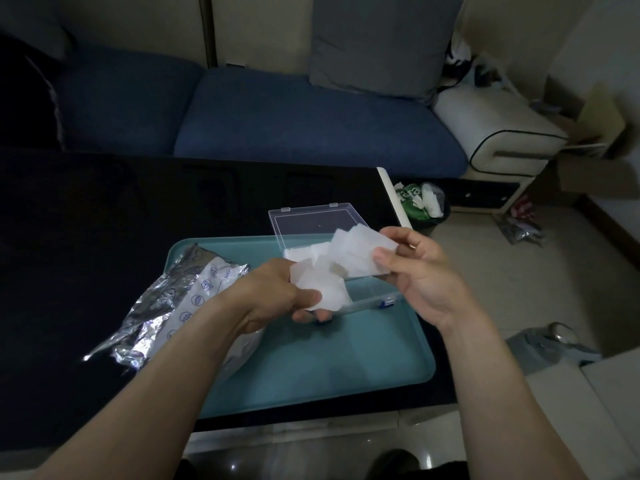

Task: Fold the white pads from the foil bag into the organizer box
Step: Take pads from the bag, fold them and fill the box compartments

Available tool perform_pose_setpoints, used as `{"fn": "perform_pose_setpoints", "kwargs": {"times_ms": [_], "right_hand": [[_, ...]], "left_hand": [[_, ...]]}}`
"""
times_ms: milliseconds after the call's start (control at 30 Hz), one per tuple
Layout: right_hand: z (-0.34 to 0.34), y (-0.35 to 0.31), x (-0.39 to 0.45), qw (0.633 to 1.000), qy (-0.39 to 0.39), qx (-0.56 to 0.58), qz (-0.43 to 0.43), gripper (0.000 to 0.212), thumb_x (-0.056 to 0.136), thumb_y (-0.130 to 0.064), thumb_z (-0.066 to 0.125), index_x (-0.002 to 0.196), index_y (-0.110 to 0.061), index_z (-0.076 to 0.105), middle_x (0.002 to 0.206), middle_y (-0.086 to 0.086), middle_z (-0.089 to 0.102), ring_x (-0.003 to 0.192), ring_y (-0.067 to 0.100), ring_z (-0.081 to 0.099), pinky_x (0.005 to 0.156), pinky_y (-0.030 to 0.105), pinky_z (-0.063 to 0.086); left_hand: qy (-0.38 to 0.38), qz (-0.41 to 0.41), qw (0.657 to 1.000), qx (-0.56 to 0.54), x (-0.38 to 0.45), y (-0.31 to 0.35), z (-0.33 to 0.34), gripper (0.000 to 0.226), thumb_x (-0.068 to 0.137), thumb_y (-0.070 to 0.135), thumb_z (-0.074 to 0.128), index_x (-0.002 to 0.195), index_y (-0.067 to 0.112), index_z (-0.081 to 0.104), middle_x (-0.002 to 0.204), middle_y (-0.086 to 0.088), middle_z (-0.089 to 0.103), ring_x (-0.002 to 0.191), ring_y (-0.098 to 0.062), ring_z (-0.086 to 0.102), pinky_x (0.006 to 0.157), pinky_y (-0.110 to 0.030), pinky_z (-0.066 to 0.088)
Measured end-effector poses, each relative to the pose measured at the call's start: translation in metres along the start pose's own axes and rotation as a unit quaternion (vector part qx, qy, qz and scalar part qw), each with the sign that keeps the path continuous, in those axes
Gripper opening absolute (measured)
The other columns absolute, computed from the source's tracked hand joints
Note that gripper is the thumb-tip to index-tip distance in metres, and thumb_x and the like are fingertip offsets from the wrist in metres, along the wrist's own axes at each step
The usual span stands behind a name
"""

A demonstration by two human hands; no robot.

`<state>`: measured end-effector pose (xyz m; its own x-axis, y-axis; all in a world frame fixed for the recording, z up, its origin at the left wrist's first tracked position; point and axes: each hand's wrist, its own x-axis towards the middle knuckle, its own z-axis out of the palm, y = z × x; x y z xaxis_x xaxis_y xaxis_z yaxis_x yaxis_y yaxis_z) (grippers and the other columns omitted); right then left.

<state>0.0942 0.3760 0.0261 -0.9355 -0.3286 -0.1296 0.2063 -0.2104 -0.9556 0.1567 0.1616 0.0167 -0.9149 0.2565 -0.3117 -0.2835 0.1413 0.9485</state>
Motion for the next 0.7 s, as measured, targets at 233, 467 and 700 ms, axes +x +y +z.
{"fn": "perform_pose_setpoints", "kwargs": {"times_ms": [233, 467, 700], "right_hand": [[-0.009, -0.001, -0.003, 0.986, -0.105, -0.128, 0.017, 0.051, 0.063, -0.006, 0.082, 0.111, -0.013, 0.068, 0.095, 0.012, 0.076, 0.084, 0.021, 0.073, 0.073, 0.029, 0.060], [0.005, 0.010, -0.001, 0.963, -0.019, -0.269, -0.016, 0.034, 0.074, -0.006, 0.086, 0.104, -0.017, 0.072, 0.098, 0.007, 0.076, 0.090, 0.023, 0.074, 0.080, 0.034, 0.060], [0.013, 0.009, -0.002, 0.983, -0.019, -0.182, 0.032, 0.026, 0.084, -0.004, 0.077, 0.109, -0.008, 0.071, 0.099, 0.007, 0.078, 0.081, 0.019, 0.071, 0.060, 0.022, 0.054]], "left_hand": [[0.017, -0.028, 0.999, 0.043, -0.002, 0.001, -0.002, 0.007, 0.090, -0.002, 0.062, 0.093, -0.006, 0.066, 0.066, -0.013, 0.070, 0.067, -0.027, 0.046, 0.047, -0.023, 0.035], [0.098, -0.008, 0.995, 0.006, 0.001, 0.004, 0.005, 0.015, 0.085, -0.013, 0.058, 0.080, 0.000, 0.063, 0.057, -0.009, 0.064, 0.052, -0.022, 0.046, 0.042, -0.023, 0.034], [0.137, 0.023, 0.990, -0.009, 0.004, 0.005, 0.006, 0.019, 0.084, -0.009, 0.063, 0.081, 0.010, 0.064, 0.056, -0.006, 0.066, 0.051, -0.021, 0.047, 0.043, -0.020, 0.038]]}}
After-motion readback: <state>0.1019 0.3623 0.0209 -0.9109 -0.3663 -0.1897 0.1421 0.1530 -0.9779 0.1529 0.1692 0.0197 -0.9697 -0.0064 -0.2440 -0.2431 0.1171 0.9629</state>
